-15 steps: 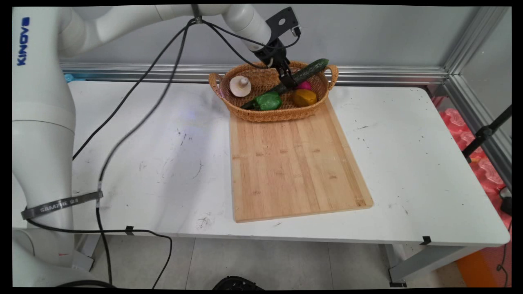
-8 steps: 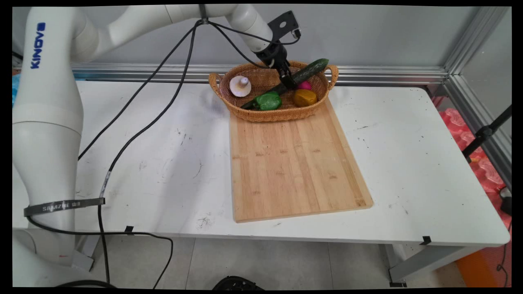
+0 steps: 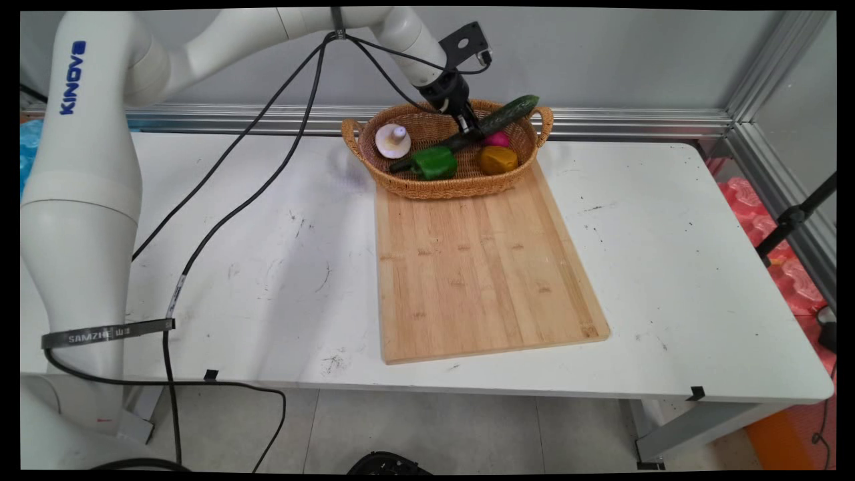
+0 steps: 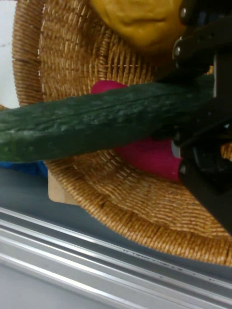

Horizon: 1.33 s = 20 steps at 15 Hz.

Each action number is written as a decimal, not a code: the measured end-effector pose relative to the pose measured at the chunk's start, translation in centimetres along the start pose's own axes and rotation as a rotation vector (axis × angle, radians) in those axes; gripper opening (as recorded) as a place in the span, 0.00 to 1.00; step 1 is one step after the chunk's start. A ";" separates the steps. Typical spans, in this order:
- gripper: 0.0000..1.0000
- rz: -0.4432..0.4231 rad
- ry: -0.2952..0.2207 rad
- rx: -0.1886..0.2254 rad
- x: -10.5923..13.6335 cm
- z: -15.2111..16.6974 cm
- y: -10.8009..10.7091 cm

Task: Place the picked object on the cutting board

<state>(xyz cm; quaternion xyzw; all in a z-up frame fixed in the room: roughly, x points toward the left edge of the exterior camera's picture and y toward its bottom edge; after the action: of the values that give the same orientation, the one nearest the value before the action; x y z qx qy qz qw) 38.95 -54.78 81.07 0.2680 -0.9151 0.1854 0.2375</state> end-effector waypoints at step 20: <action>0.00 0.038 0.039 0.010 11.2 -9.3 9.0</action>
<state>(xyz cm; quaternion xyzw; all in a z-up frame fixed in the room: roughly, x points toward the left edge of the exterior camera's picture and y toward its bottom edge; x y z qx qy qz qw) 28.49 -47.89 92.76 0.2481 -0.9142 0.1997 0.2505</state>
